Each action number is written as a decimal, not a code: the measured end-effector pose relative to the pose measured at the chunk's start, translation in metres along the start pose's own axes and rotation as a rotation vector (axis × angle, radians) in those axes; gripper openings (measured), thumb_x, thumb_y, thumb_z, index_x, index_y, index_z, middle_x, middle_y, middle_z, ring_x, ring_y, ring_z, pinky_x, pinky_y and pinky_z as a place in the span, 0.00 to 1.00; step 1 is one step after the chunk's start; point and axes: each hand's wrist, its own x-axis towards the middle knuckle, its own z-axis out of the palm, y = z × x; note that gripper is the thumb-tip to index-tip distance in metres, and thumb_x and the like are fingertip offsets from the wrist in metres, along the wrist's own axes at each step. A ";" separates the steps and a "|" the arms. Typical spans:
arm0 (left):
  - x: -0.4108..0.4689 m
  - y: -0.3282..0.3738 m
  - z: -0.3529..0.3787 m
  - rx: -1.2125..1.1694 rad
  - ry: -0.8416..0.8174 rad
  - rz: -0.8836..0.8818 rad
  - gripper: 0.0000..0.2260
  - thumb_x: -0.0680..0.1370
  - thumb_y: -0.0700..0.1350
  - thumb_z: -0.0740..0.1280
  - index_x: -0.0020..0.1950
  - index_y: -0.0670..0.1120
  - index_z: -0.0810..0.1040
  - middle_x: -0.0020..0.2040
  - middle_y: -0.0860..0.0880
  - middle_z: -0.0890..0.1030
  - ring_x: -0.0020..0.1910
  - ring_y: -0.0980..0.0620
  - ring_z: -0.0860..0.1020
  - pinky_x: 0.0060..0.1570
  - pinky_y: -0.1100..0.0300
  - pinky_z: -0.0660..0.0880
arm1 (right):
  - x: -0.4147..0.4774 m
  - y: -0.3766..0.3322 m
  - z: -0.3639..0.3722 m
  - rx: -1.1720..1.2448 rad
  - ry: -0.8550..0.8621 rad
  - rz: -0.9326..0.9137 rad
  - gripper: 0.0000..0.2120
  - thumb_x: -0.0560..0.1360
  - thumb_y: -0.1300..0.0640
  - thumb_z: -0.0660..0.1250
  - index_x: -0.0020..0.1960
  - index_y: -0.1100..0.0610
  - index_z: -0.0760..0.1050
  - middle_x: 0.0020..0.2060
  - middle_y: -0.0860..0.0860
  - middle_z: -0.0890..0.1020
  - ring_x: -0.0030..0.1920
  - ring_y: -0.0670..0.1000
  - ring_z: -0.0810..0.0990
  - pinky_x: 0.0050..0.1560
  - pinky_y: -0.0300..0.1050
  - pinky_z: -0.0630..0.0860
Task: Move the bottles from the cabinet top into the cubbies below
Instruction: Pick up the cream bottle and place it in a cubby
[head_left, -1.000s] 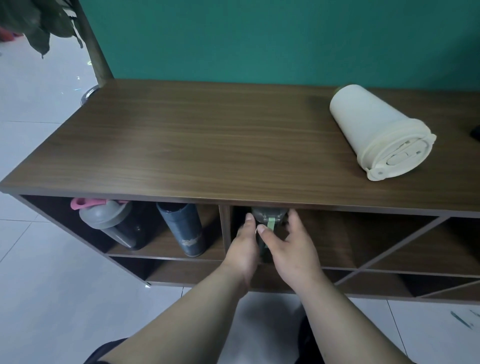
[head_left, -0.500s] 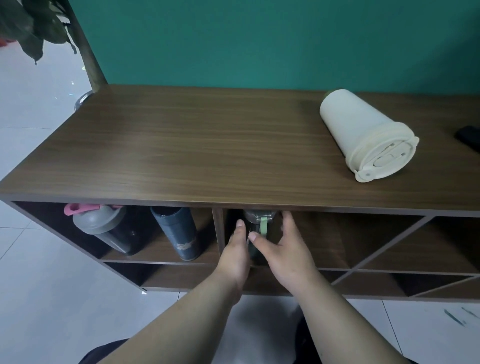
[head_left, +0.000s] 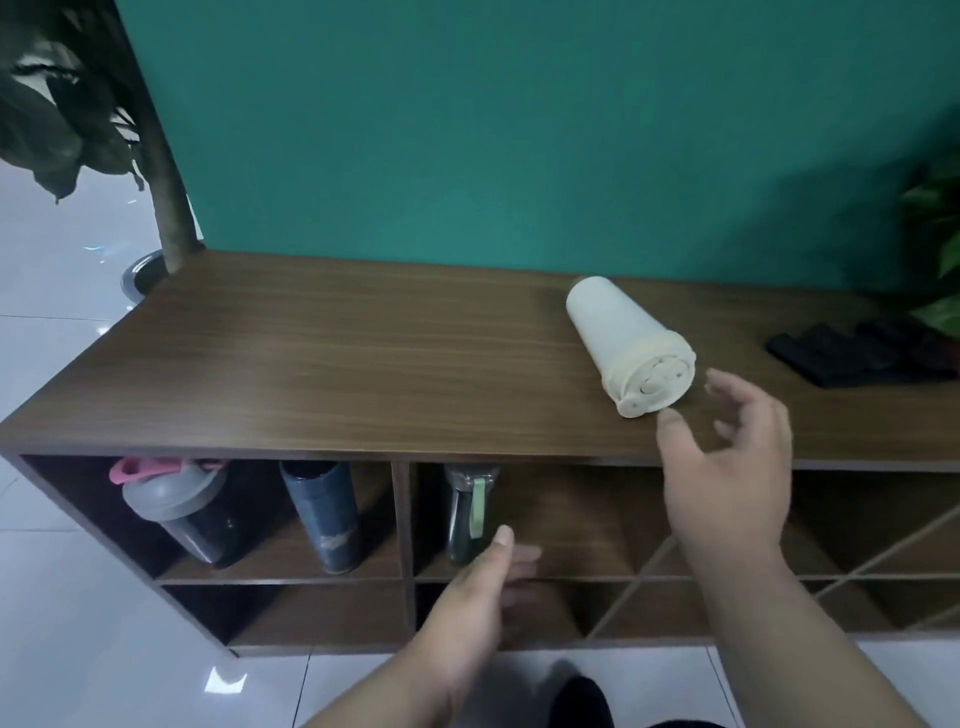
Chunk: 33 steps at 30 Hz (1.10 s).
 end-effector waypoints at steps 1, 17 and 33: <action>-0.001 0.000 -0.001 0.004 0.013 0.019 0.23 0.82 0.61 0.54 0.57 0.51 0.85 0.61 0.47 0.84 0.61 0.47 0.81 0.69 0.46 0.69 | 0.015 -0.002 0.003 -0.046 -0.013 0.028 0.33 0.70 0.48 0.75 0.72 0.47 0.67 0.69 0.45 0.71 0.69 0.51 0.72 0.67 0.54 0.72; -0.002 0.007 -0.006 -0.015 0.058 0.229 0.17 0.84 0.48 0.56 0.52 0.43 0.84 0.47 0.43 0.89 0.48 0.46 0.84 0.53 0.52 0.74 | 0.008 -0.016 -0.009 -0.008 -0.134 0.021 0.44 0.62 0.42 0.79 0.74 0.44 0.64 0.66 0.44 0.75 0.65 0.49 0.76 0.62 0.52 0.76; -0.001 -0.021 0.007 0.155 -0.138 0.104 0.26 0.82 0.62 0.55 0.79 0.56 0.64 0.78 0.50 0.67 0.72 0.46 0.72 0.72 0.45 0.69 | -0.078 0.039 -0.052 -0.103 -0.351 0.166 0.42 0.61 0.40 0.78 0.72 0.42 0.68 0.62 0.41 0.78 0.61 0.46 0.77 0.57 0.47 0.75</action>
